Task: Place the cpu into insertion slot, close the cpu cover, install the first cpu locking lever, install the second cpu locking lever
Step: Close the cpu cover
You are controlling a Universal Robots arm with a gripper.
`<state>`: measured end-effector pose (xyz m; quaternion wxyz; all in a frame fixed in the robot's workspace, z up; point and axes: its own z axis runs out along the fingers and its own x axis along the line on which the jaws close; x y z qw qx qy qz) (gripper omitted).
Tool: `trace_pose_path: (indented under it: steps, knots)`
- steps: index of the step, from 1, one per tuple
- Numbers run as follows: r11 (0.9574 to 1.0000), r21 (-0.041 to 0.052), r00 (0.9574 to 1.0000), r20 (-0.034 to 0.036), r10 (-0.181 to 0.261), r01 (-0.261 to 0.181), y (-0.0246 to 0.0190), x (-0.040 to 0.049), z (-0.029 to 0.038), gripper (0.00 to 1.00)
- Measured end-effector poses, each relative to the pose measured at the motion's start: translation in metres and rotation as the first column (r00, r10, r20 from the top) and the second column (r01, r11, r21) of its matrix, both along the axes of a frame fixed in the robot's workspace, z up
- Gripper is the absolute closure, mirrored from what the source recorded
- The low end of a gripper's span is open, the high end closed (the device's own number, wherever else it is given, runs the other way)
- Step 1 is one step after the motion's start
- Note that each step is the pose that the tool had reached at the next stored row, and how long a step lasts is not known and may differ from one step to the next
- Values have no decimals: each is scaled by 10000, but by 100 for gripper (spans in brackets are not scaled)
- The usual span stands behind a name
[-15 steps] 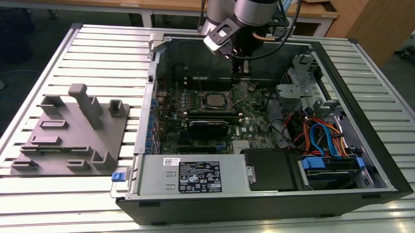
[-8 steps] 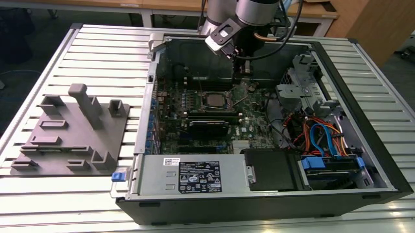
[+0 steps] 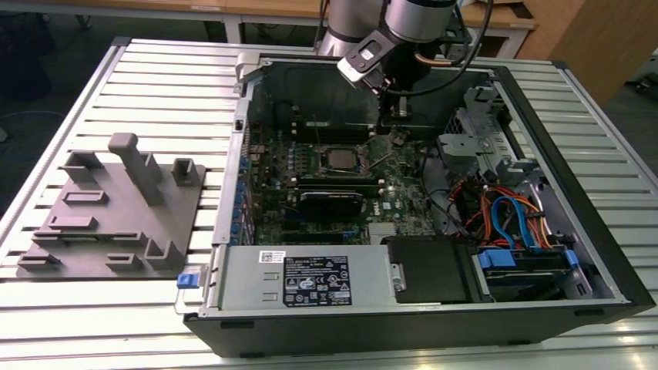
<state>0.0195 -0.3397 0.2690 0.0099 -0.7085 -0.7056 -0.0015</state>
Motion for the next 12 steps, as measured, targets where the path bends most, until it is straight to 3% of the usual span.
trace_pose_path:
  steps: [12]
  knots:
    - [10000,0,10000,0,-1,1,0,12,0,90]
